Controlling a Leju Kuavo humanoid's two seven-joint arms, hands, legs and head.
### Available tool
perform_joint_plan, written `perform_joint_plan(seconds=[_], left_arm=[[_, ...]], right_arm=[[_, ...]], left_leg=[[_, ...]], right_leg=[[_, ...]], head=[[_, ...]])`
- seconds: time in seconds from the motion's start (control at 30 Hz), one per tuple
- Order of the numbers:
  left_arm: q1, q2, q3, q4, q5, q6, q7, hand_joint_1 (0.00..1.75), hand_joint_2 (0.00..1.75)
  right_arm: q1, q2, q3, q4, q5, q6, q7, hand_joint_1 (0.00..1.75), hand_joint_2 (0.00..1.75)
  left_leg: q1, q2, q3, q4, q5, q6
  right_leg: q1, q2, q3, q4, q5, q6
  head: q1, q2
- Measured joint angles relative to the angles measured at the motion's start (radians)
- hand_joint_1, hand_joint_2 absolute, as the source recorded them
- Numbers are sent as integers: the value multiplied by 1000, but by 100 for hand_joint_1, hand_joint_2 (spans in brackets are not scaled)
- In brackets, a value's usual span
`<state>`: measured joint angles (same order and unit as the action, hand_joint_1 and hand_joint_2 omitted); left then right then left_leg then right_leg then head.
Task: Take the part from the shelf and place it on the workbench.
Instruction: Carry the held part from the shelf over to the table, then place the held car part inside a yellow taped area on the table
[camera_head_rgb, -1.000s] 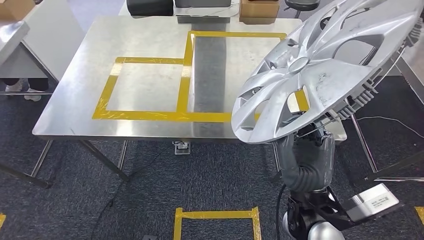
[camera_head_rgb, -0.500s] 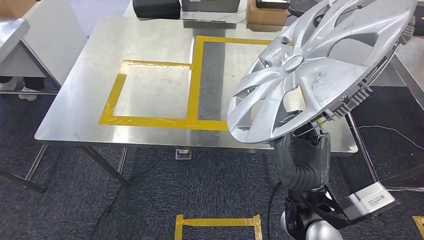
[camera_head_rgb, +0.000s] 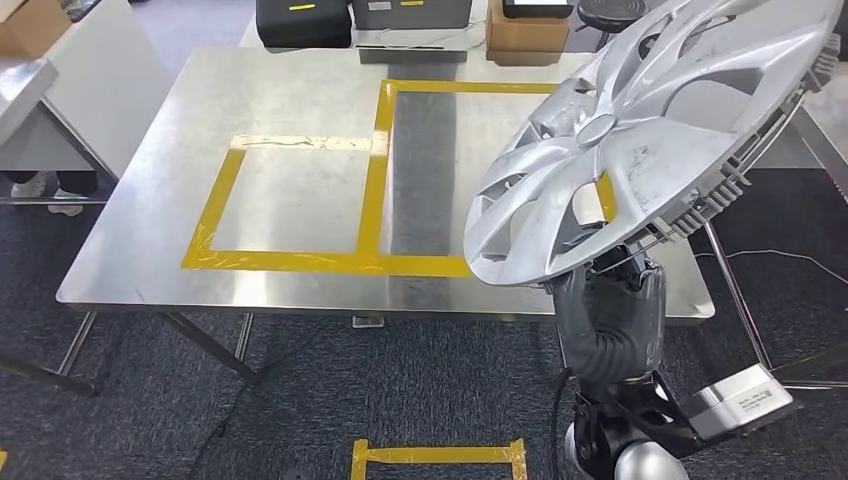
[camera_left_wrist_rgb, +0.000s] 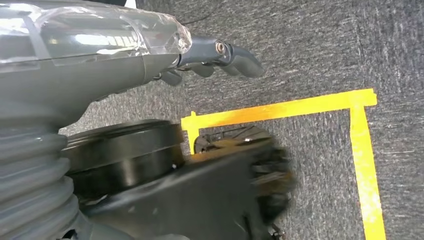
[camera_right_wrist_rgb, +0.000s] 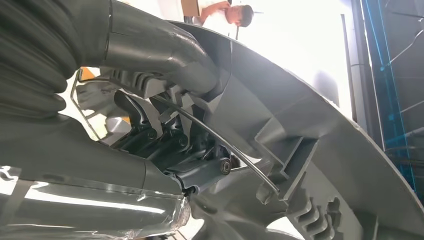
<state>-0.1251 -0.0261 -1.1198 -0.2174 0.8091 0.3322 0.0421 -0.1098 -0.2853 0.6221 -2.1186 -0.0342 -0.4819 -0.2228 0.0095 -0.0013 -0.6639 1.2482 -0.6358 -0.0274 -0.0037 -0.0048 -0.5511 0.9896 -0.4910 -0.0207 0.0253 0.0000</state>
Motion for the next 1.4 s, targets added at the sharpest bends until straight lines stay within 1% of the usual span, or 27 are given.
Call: perform_joint_plan(seconds=[0.03, 0.07, 0.1, 0.13, 0.17, 0.2, 0.23, 0.33, 0.37, 0.4, 0.43, 0.5, 0.53, 0.57, 0.6, 0.63, 0.67, 0.7, 0.73, 0.77, 0.8, 0.83, 0.9, 1.03, 1.2, 1.3, 1.4], left_arm=[[1, 0, 0, 0, 0, 0, 0, 0, 175], [3, 1, 0, 0, 0, 0, 0, 0, 175], [3, 1, 0, 0, 1, 0, 0, 0, 175], [3, 1, 0, 0, 1, 0, 0, 0, 175], [3, 2, 0, 0, 1, 0, 0, 0, 175], [3, 2, 0, 0, 1, 0, 0, 0, 175], [3, 3, 0, 0, 1, 0, 0, 0, 175], [4, 4, 0, 0, 2, 0, 0, 0, 175], [4, 4, 0, 0, 2, 0, 0, 0, 175], [4, 3, 0, 0, 2, 0, 0, 0, 175], [3, 3, 0, 0, 2, 0, -1, 0, 175], [3, 3, 0, 0, 2, 0, -1, 0, 175], [4, 3, 0, 0, 2, 0, -1, 0, 175], [4, 4, 0, 0, 3, 0, -1, 0, 175], [4, 4, 0, 0, 3, 0, -1, 0, 175], [4, 4, 0, 0, 2, 0, -1, 0, 175], [4, 3, 0, 0, 2, 0, -1, 0, 175], [3, 2, 0, 0, 2, 0, -1, 0, 175], [2, 1, 0, 0, 3, 0, -1, 0, 175], [1, 0, 0, 0, 3, -1, 0, 0, 175], [1, 0, 0, 0, 4, -3, 0, 0, 175], [1, 0, 0, 0, 5, -5, 1, 0, 175], [1, 0, 0, 0, 6, -9, 3, 0, 175], [1, 3, 0, 0, 7, -17, 3, 0, 175], [1, 3, 0, 0, 7, -20, 3, 0, 175], [1, 3, 0, 0, 6, -23, 3, 0, 175], [1, 2, 0, 0, 3, -28, 3, 0, 175]], right_arm=[[1, 0, 0, 0, 0, 0, 0, 175, 175], [1, 0, 0, 1, -1, 0, 0, 175, 175], [2, 0, 0, 2, -1, 0, 0, 175, 175], [2, 0, 0, 2, -2, 0, 0, 175, 175], [3, 0, 0, 3, -2, 0, 0, 175, 175], [2, 0, 0, 3, -2, 0, 0, 175, 175], [1, 0, 0, 3, -2, 0, 0, 175, 175], [-2, 0, 0, 3, -3, 2, -1, 175, 175], [-2, 0, 0, 3, -4, 3, -1, 175, 175], [-2, 0, 0, 3, -6, 3, -1, 175, 175], [-2, 0, 0, 3, -7, 3, -1, 175, 175], [-2, 0, 0, 3, -8, 3, -1, 175, 175], [-1, 0, 0, 3, -8, 3, -1, 175, 175], [0, 0, 0, 4, -9, 3, -2, 175, 175], [1, 0, 0, 4, -9, 3, -2, 175, 175], [2, 0, 0, 5, -10, 3, -2, 175, 175], [2, 0, 0, 6, -10, 3, -2, 175, 175], [2, 0, 0, 6, -10, 3, -2, 175, 175], [1, 0, 0, 6, -10, 3, -2, 175, 175], [1, 0, 0, 6, -10, 3, -2, 175, 175], [1, 0, 0, 6, -11, 3, -3, 175, 175], [1, 0, 0, 6, -12, 3, -3, 175, 175], [3, 0, 0, 6, -16, 3, -4, 175, 175], [3, 0, 0, 6, -32, 5, -10, 175, 175], [6, -1, -2, 6, -38, 9, -23, 175, 175], [4, -2, -7, 6, -22, 10, 5, 175, 175], [-9, -10, -11, 7, 0, 20, 54, 175, 175]], left_leg=[[0, 0, -31, 40, -2, -2], [0, 0, -46, 46, 17, -2], [0, 0, -44, 19, 53, -2], [0, 1, -24, -42, 102, 0], [-1, 3, 1, -102, 139, 3], [-2, 4, 25, -154, 160, 7], [-4, 5, 43, -189, 167, 13], [-7, 5, 55, -207, 149, 32], [-5, 4, 58, -210, 146, 37], [-3, 4, 63, -212, 144, 42], [-1, 5, 68, -213, 141, 47], [-2, 7, 77, -213, 132, 53], [-2, 8, 82, -213, 127, 54], [-2, 9, 88, -213, 121, 53], [-3, 9, 95, -213, 116, 53], [-4, 8, 105, -213, 109, 52], [-4, 8, 115, -214, 102, 50], [-4, 8, 121, -215, 97, 48], [-3, 7, 126, -217, 93, 44], [-2, 8, 125, -217, 91, 40], [-2, 8, 123, -216, 90, 39], [-3, 8, 121, -215, 89, 38], [-6, 8, 122, -216, 87, 42], [-6, 6, 127, -226, 88, 40], [-6, 3, 128, -230, 90, 33], [-7, 2, 128, -231, 91, 31], [-8, 2, 128, -231, 91, 31]], right_leg=[[0, 0, 4, 0, -4, -1], [0, 0, 10, 0, -10, 0], [0, 1, 18, 0, -15, 2], [0, 1, 28, 1, -23, 5], [0, 1, 37, 1, -31, 9], [1, 2, 43, 3, -39, 14], [2, 2, 47, 5, -45, 20], [1, 2, 50, 5, -56, 36], [0, 2, 49, 12, -63, 41], [-1, 2, 40, 36, -78, 47], [-2, 3, 18, 82, -100, 52], [-5, 3, -58, 221, -151, 61], [-5, 3, -96, 278, -162, 62], [-5, 3, -121, 303, -153, 62], [-5, 3, -130, 298, -129, 59], [-4, 3, -120, 248, -81, 54], [-2, 5, -97, 181, -34, 47], [0, 6, -75, 124, -1, 39], [5, 7, -56, 71, 24, 30], [9, 8, -47, 48, 25, 23], [11, 7, -45, 40, 21, 23], [12, 6, -44, 30, 19, 25], [10, 6, -43, 25, 15, 33], [9, 5, -43, 25, 11, 29], [9, 5, -43, 25, 10, 27], [8, 5, -42, 25, 10, 27], [6, 5, -42, 26, 10, 27]], head=[[-4, 0], [-8, 0], [-12, 0], [-17, 0], [-21, 0], [-26, 0], [-29, 0], [-28, 0], [-27, 0], [-24, 0], [-20, 0], [-12, 0], [-9, 0], [-6, 0], [-2, 0], [3, 0], [8, 0], [10, 0], [13, 0], [15, 0], [17, 0], [18, 0], [16, 0], [9, 0], [7, 0], [7, 0], [8, 0]])
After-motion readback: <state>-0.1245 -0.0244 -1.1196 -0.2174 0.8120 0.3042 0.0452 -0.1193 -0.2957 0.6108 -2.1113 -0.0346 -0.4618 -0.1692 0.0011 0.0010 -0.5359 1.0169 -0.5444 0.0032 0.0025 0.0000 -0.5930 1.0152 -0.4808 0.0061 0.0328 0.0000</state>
